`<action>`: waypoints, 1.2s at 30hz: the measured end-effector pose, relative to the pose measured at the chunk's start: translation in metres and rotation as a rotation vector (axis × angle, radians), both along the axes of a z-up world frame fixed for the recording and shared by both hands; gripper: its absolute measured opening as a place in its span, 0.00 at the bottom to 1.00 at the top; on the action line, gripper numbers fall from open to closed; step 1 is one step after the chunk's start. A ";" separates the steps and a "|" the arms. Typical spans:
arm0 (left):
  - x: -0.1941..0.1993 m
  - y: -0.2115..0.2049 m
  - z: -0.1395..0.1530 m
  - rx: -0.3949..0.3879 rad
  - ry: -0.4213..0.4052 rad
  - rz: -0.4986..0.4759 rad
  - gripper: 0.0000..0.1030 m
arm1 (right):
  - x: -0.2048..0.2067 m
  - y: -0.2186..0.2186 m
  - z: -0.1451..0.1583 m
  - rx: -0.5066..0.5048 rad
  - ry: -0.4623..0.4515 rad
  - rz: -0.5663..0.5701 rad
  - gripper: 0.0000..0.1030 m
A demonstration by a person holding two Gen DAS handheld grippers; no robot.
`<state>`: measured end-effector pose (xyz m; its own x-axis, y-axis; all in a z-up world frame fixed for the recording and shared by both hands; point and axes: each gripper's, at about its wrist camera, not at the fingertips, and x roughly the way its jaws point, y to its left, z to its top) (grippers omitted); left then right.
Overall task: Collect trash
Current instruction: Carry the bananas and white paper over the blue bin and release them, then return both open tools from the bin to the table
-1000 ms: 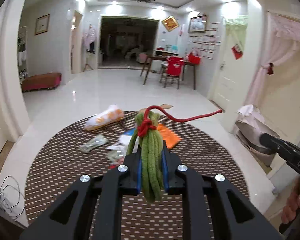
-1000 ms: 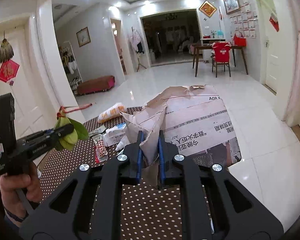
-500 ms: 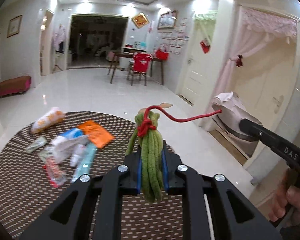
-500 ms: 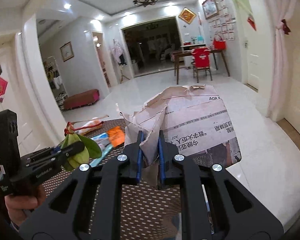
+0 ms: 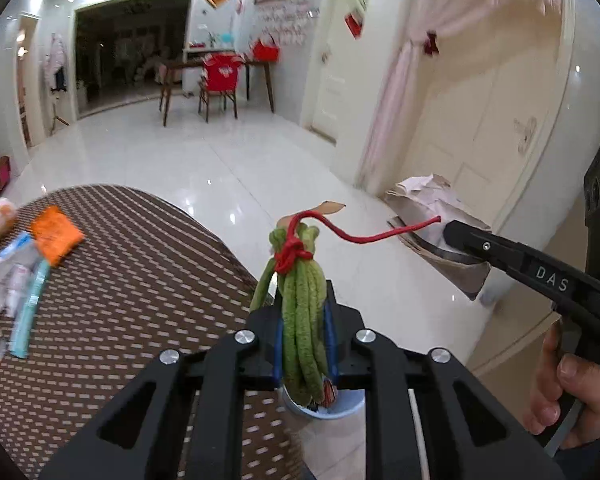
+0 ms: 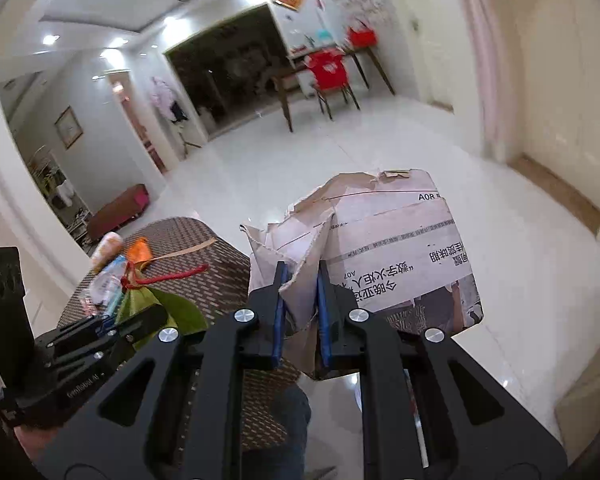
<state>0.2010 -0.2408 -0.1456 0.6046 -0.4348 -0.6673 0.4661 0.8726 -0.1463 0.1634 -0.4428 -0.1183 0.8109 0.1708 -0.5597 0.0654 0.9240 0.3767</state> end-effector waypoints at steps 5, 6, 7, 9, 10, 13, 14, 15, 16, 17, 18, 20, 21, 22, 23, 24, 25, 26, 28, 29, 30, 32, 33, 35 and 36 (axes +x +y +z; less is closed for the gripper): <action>0.016 -0.043 -0.041 0.041 0.092 -0.045 0.16 | 0.010 -0.028 -0.037 0.059 0.085 -0.027 0.14; 0.018 -0.048 -0.047 0.049 0.102 -0.053 0.16 | 0.010 -0.030 -0.044 0.073 0.100 -0.033 0.14; 0.022 -0.055 -0.054 0.060 0.114 -0.063 0.16 | 0.010 -0.033 -0.053 0.086 0.115 -0.038 0.14; 0.028 -0.069 -0.069 0.084 0.140 -0.079 0.17 | 0.013 -0.041 -0.069 0.112 0.145 -0.043 0.14; 0.031 -0.074 -0.075 0.094 0.151 -0.084 0.17 | 0.014 -0.046 -0.078 0.126 0.159 -0.046 0.14; 0.044 -0.090 -0.097 0.126 0.193 -0.094 0.18 | 0.021 -0.061 -0.101 0.176 0.200 -0.053 0.14; 0.048 -0.091 -0.103 0.133 0.203 -0.096 0.18 | 0.025 -0.065 -0.106 0.188 0.209 -0.055 0.14; 0.053 -0.095 -0.111 0.147 0.215 -0.095 0.18 | 0.028 -0.069 -0.116 0.213 0.224 -0.062 0.14; 0.057 -0.099 -0.117 0.157 0.227 -0.096 0.18 | 0.030 -0.072 -0.122 0.227 0.231 -0.066 0.14; 0.060 -0.106 -0.124 0.164 0.241 -0.097 0.18 | 0.032 -0.076 -0.131 0.250 0.244 -0.074 0.14; 0.065 -0.110 -0.130 0.170 0.257 -0.100 0.18 | 0.035 -0.079 -0.137 0.265 0.253 -0.080 0.14; 0.076 -0.119 -0.141 0.189 0.280 -0.098 0.25 | 0.039 -0.082 -0.147 0.292 0.268 -0.089 0.15; 0.078 -0.119 -0.144 0.194 0.287 -0.096 0.39 | 0.042 -0.086 -0.154 0.316 0.275 -0.090 0.17; 0.079 -0.121 -0.149 0.200 0.296 -0.093 0.51 | 0.044 -0.090 -0.160 0.337 0.282 -0.094 0.19; 0.082 -0.122 -0.152 0.212 0.297 -0.080 0.77 | 0.045 -0.093 -0.166 0.356 0.288 -0.100 0.24; 0.081 -0.125 -0.154 0.226 0.285 -0.062 0.85 | 0.047 -0.098 -0.175 0.383 0.298 -0.111 0.37; 0.080 -0.126 -0.156 0.238 0.270 -0.048 0.88 | 0.048 -0.101 -0.184 0.411 0.308 -0.115 0.49; 0.081 -0.128 -0.157 0.249 0.266 -0.045 0.88 | 0.050 -0.105 -0.191 0.440 0.314 -0.114 0.65; 0.082 -0.132 -0.160 0.266 0.284 -0.049 0.88 | 0.049 -0.111 -0.205 0.456 0.333 -0.124 0.67; 0.082 -0.133 -0.161 0.275 0.284 -0.046 0.88 | 0.048 -0.112 -0.208 0.447 0.343 -0.128 0.72; 0.082 -0.134 -0.161 0.279 0.279 -0.044 0.88 | 0.046 -0.114 -0.211 0.443 0.353 -0.140 0.83; 0.080 -0.135 -0.159 0.278 0.270 -0.040 0.88 | 0.040 -0.116 -0.212 0.443 0.351 -0.162 0.92; 0.079 -0.134 -0.158 0.274 0.267 -0.037 0.88 | 0.039 -0.118 -0.211 0.435 0.350 -0.168 0.94; 0.076 -0.132 -0.156 0.264 0.261 -0.035 0.88 | 0.034 -0.120 -0.210 0.408 0.356 -0.179 0.94; 0.075 -0.132 -0.155 0.262 0.257 -0.035 0.88 | 0.032 -0.120 -0.208 0.393 0.360 -0.188 0.94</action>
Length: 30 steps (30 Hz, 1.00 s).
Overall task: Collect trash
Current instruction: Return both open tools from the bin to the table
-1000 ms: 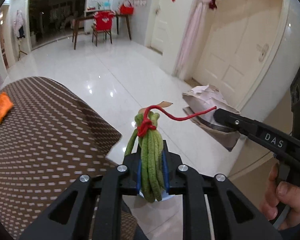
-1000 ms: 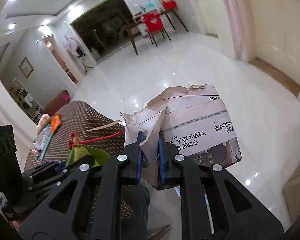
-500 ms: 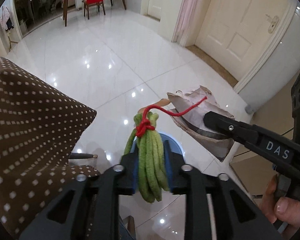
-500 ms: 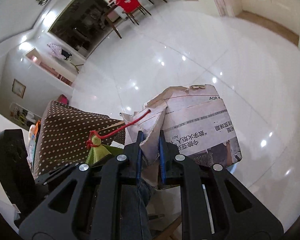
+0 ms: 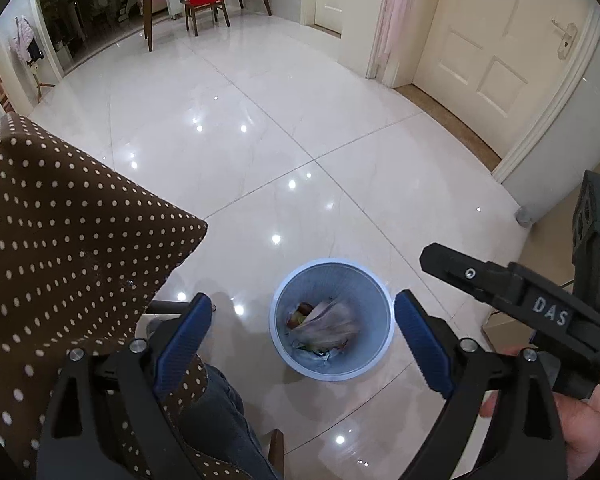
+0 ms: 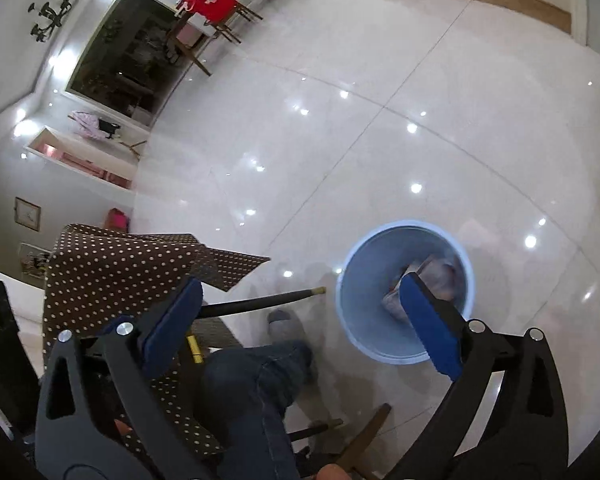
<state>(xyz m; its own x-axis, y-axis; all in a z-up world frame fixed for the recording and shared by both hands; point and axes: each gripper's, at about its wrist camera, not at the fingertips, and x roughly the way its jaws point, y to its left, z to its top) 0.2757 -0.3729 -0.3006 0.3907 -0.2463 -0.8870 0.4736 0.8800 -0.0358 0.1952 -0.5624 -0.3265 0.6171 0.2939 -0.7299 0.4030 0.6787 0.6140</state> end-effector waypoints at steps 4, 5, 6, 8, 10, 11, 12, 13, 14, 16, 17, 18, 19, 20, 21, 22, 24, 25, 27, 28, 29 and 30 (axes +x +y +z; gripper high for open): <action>-0.007 0.005 0.011 -0.012 -0.020 -0.002 0.88 | -0.008 -0.001 0.010 -0.034 -0.005 -0.021 0.94; -0.009 0.008 0.015 -0.017 -0.025 -0.002 0.88 | -0.009 0.000 0.015 -0.041 -0.009 -0.024 0.94; -0.011 0.009 0.018 -0.023 -0.031 -0.002 0.88 | -0.009 0.002 0.020 -0.048 -0.013 -0.024 0.94; -0.015 0.013 0.028 -0.038 -0.046 -0.004 0.88 | -0.010 0.002 0.030 -0.066 -0.023 -0.021 0.94; -0.018 0.016 0.035 -0.049 -0.059 -0.008 0.88 | -0.008 0.010 0.039 -0.080 -0.037 -0.019 0.94; -0.019 0.018 0.040 -0.055 -0.066 -0.011 0.88 | -0.009 0.012 0.046 -0.087 -0.048 -0.017 0.94; -0.022 0.020 0.047 -0.065 -0.080 -0.015 0.88 | -0.009 0.014 0.050 -0.093 -0.054 -0.017 0.94; -0.024 0.022 0.051 -0.069 -0.088 -0.016 0.88 | -0.008 0.017 0.055 -0.099 -0.062 -0.016 0.94; -0.025 0.024 0.056 -0.075 -0.097 -0.017 0.88 | -0.008 0.019 0.062 -0.110 -0.073 -0.014 0.94; -0.028 0.031 0.068 -0.092 -0.117 -0.015 0.88 | -0.006 0.022 0.072 -0.126 -0.086 -0.008 0.94; -0.029 0.034 0.073 -0.099 -0.126 -0.012 0.89 | -0.006 0.026 0.077 -0.134 -0.093 -0.004 0.94; -0.031 0.039 0.079 -0.109 -0.138 -0.008 0.89 | -0.006 0.030 0.083 -0.142 -0.102 0.000 0.94; -0.032 0.044 0.085 -0.118 -0.148 -0.003 0.89 | -0.006 0.033 0.088 -0.147 -0.109 0.003 0.94; -0.033 0.050 0.092 -0.127 -0.157 0.001 0.89 | -0.006 0.036 0.094 -0.152 -0.117 0.007 0.94; -0.034 0.054 0.096 -0.135 -0.165 0.003 0.89 | -0.004 0.041 0.101 -0.160 -0.127 0.012 0.94; -0.035 0.060 0.103 -0.144 -0.177 0.008 0.89 | -0.004 0.046 0.106 -0.167 -0.135 0.016 0.94; -0.038 0.072 0.116 -0.160 -0.202 0.016 0.89 | -0.005 0.057 0.120 -0.184 -0.156 0.032 0.94; -0.041 0.076 0.121 -0.165 -0.212 0.020 0.89 | -0.004 0.064 0.129 -0.194 -0.170 0.042 0.94; -0.044 0.090 0.133 -0.178 -0.238 0.035 0.89 | -0.003 0.076 0.142 -0.208 -0.193 0.060 0.94; -0.045 0.096 0.137 -0.184 -0.249 0.043 0.90 | -0.003 0.082 0.149 -0.215 -0.205 0.070 0.94; -0.046 0.104 0.143 -0.190 -0.259 0.052 0.90 | -0.002 0.088 0.155 -0.219 -0.214 0.077 0.94; -0.047 0.113 0.148 -0.197 -0.272 0.065 0.91 | -0.001 0.096 0.162 -0.226 -0.228 0.088 0.94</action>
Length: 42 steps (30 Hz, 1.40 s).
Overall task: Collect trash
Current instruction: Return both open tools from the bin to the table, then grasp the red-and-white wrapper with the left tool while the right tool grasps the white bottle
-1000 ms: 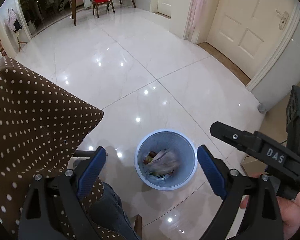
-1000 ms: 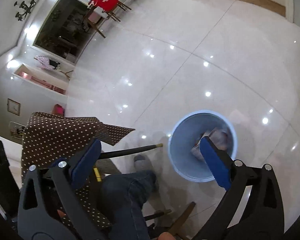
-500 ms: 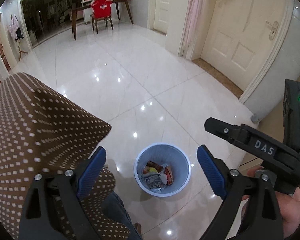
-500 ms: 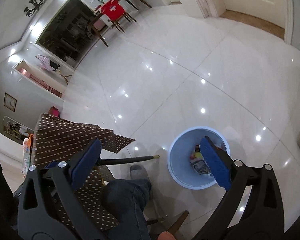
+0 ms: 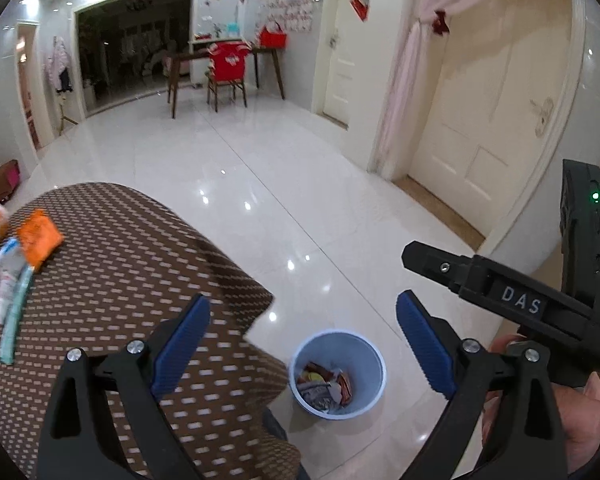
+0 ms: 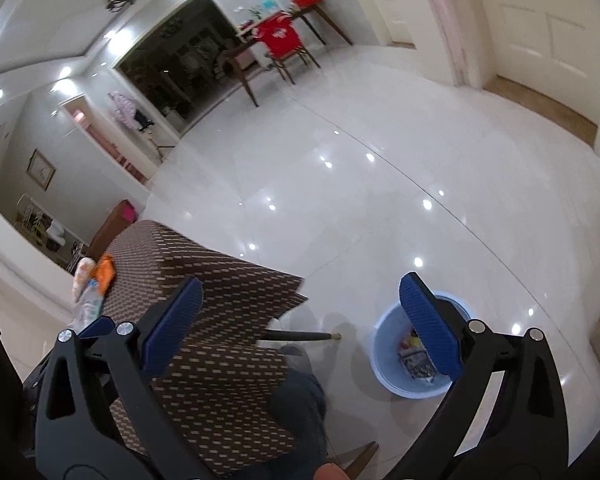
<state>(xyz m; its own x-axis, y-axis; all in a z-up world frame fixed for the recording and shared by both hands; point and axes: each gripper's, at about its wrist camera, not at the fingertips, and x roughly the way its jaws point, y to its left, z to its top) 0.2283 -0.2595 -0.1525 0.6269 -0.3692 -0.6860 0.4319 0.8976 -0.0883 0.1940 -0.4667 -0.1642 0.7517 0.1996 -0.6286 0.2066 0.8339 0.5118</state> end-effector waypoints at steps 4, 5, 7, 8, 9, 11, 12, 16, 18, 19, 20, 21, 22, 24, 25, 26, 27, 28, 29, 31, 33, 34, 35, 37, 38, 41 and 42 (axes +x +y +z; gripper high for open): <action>-0.003 0.036 0.016 -0.014 -0.040 0.052 0.91 | 0.002 0.034 0.024 -0.026 -0.038 0.049 0.94; -0.003 0.045 0.019 -0.016 -0.049 0.068 0.91 | 0.003 0.043 0.030 -0.032 -0.047 0.062 0.94; -0.007 0.064 0.025 -0.017 -0.066 0.096 0.91 | 0.006 0.063 0.041 -0.048 -0.065 0.089 0.94; -0.008 0.073 0.027 -0.016 -0.076 0.109 0.91 | 0.007 0.074 0.047 -0.056 -0.073 0.105 0.94; -0.010 0.084 0.030 -0.012 -0.088 0.126 0.91 | 0.009 0.082 0.050 -0.062 -0.077 0.115 0.94; -0.014 0.104 0.035 -0.006 -0.108 0.157 0.91 | 0.013 0.101 0.058 -0.080 -0.085 0.140 0.94; -0.016 0.119 0.037 -0.004 -0.119 0.183 0.91 | 0.016 0.113 0.062 -0.093 -0.089 0.157 0.94; -0.017 0.163 0.040 0.022 -0.146 0.275 0.91 | 0.026 0.160 0.073 -0.132 -0.105 0.234 0.94; -0.017 0.186 0.039 0.027 -0.152 0.321 0.91 | 0.034 0.189 0.076 -0.161 -0.110 0.280 0.94; -0.016 0.199 0.038 0.028 -0.151 0.348 0.91 | 0.037 0.199 0.076 -0.170 -0.111 0.298 0.94; -0.014 0.215 0.037 0.029 -0.146 0.384 0.91 | 0.041 0.211 0.077 -0.181 -0.112 0.319 0.94; -0.012 0.228 0.035 0.027 -0.141 0.408 0.91 | 0.047 0.228 0.076 -0.195 -0.111 0.349 0.94; -0.010 0.237 0.035 0.028 -0.137 0.426 0.91 | 0.051 0.240 0.076 -0.204 -0.111 0.370 0.94; -0.003 0.260 0.031 0.035 -0.125 0.473 0.91 | 0.062 0.264 0.074 -0.216 -0.108 0.414 0.94; -0.001 0.269 0.029 0.039 -0.119 0.488 0.91 | 0.065 0.271 0.072 -0.222 -0.106 0.428 0.94; 0.005 0.281 0.026 0.047 -0.109 0.507 0.91 | 0.069 0.280 0.070 -0.229 -0.102 0.443 0.94; 0.006 0.289 0.021 0.055 -0.102 0.518 0.91 | 0.075 0.288 0.069 -0.235 -0.097 0.458 0.94; 0.012 0.297 0.017 0.067 -0.089 0.531 0.91 | 0.079 0.299 0.065 -0.240 -0.092 0.476 0.94; 0.015 0.303 0.014 0.073 -0.079 0.541 0.91 | 0.085 0.309 0.062 -0.246 -0.085 0.492 0.94; 0.027 0.317 0.005 0.077 -0.042 0.556 0.91 | 0.089 0.321 0.056 -0.258 -0.076 0.508 0.94; 0.039 0.325 -0.004 0.078 -0.004 0.551 0.91 | 0.094 0.331 0.051 -0.262 -0.066 0.521 0.94; 0.045 0.328 -0.008 0.080 0.013 0.545 0.91 | 0.096 0.335 0.048 -0.264 -0.061 0.526 0.94; 0.049 0.329 -0.011 0.081 0.022 0.539 0.91 | 0.098 0.340 0.046 -0.267 -0.057 0.529 0.94; 0.060 0.329 -0.017 0.090 0.042 0.524 0.91 | 0.106 0.349 0.041 -0.268 -0.044 0.534 0.94; 0.064 0.328 -0.020 0.101 0.047 0.519 0.91 | 0.110 0.353 0.039 -0.269 -0.038 0.536 0.94; 0.078 0.330 -0.029 0.112 0.078 0.498 0.75 | 0.121 0.362 0.033 -0.275 -0.022 0.556 0.94; 0.080 0.331 -0.033 0.098 0.100 0.487 0.59 | 0.124 0.365 0.032 -0.281 -0.020 0.564 0.92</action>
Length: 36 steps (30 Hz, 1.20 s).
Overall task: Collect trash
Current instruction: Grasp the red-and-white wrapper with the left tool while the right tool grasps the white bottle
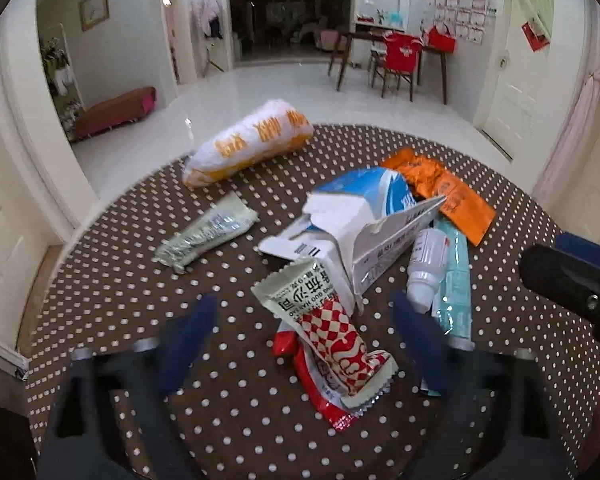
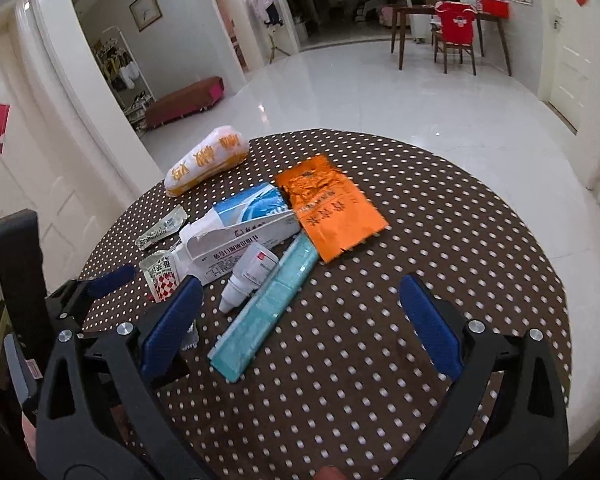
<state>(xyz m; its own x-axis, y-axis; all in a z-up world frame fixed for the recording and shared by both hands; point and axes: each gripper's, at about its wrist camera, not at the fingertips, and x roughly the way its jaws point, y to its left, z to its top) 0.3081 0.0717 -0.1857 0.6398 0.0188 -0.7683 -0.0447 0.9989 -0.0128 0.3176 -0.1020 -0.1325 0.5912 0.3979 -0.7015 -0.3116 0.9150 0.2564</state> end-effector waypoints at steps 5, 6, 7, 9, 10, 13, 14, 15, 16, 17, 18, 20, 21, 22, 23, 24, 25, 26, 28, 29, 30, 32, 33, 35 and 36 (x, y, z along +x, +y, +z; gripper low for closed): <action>-0.005 0.014 -0.004 -0.082 0.000 -0.021 0.31 | 0.013 0.031 -0.009 -0.034 0.018 0.064 0.74; -0.007 0.016 -0.004 -0.089 -0.005 -0.022 0.30 | 0.016 0.039 -0.011 -0.042 0.022 0.077 0.68; -0.010 0.019 -0.004 -0.100 -0.008 -0.024 0.30 | 0.018 0.045 -0.014 -0.049 0.028 0.090 0.65; -0.017 0.026 -0.004 -0.125 -0.014 -0.023 0.29 | 0.023 0.059 -0.022 -0.071 0.041 0.111 0.50; -0.020 0.030 -0.004 -0.139 -0.015 -0.020 0.29 | 0.025 0.065 -0.026 -0.088 0.046 0.117 0.44; -0.026 0.039 -0.001 -0.152 -0.021 -0.013 0.29 | 0.026 0.077 -0.038 -0.130 0.034 0.130 0.31; -0.029 0.040 0.000 -0.153 -0.024 -0.013 0.29 | 0.023 0.079 -0.038 -0.151 0.019 0.133 0.30; -0.031 0.043 0.001 -0.154 -0.025 -0.012 0.29 | 0.021 0.080 -0.038 -0.153 0.017 0.142 0.30; -0.033 0.045 0.002 -0.158 -0.026 -0.010 0.29 | 0.018 0.080 -0.038 -0.140 0.020 0.149 0.29; -0.035 0.047 0.003 -0.162 -0.026 -0.008 0.29 | 0.016 0.079 -0.039 -0.128 0.021 0.151 0.29; -0.037 0.048 0.003 -0.165 -0.026 -0.008 0.29 | 0.013 0.076 -0.039 -0.121 0.017 0.146 0.29; -0.039 0.049 0.003 -0.169 -0.020 -0.009 0.31 | 0.009 0.069 -0.037 -0.096 0.018 0.145 0.29; -0.040 0.049 0.002 -0.166 -0.011 -0.008 0.34 | 0.008 0.065 -0.036 -0.075 0.022 0.145 0.28; -0.041 0.049 0.001 -0.163 -0.001 -0.003 0.47 | 0.006 0.061 -0.035 -0.066 0.023 0.145 0.28; -0.043 0.051 0.002 -0.168 -0.011 0.003 0.59 | 0.003 0.057 -0.033 -0.060 0.020 0.145 0.28; -0.047 0.053 0.003 -0.167 -0.019 0.008 0.61 | 0.000 0.053 -0.031 -0.051 0.018 0.145 0.28; -0.048 0.053 0.004 -0.164 -0.020 0.010 0.61 | -0.003 0.049 -0.029 -0.039 0.019 0.146 0.28; -0.049 0.053 0.005 -0.168 -0.020 0.003 0.60 | -0.005 0.046 -0.028 -0.029 0.020 0.147 0.27; -0.057 0.054 0.005 -0.175 -0.026 -0.011 0.54 | -0.009 0.040 -0.024 -0.028 0.012 0.145 0.27; -0.059 0.051 0.005 -0.171 -0.023 -0.023 0.46 | -0.011 0.037 -0.023 -0.024 0.010 0.145 0.27; -0.061 0.049 0.005 -0.169 -0.019 -0.032 0.45 | -0.013 0.034 -0.022 -0.017 0.010 0.145 0.27; -0.066 0.043 0.005 -0.151 -0.019 -0.035 0.45 | -0.018 0.028 -0.021 -0.012 0.008 0.142 0.27; -0.067 0.040 0.006 -0.142 -0.020 -0.031 0.46 | -0.020 0.025 -0.020 -0.005 0.009 0.142 0.27; -0.071 0.038 0.007 -0.130 -0.014 -0.008 0.66 | -0.026 0.021 -0.019 -0.001 0.007 0.140 0.27; -0.074 0.039 0.007 -0.133 -0.013 0.011 0.73 | -0.028 0.018 -0.019 -0.001 0.005 0.140 0.26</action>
<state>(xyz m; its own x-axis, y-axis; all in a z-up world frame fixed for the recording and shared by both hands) 0.2339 0.1105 -0.1786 0.6502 -0.0751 -0.7560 -0.0551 0.9878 -0.1455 0.2893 -0.0839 -0.1510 0.5262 0.4756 -0.7050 -0.4346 0.8629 0.2577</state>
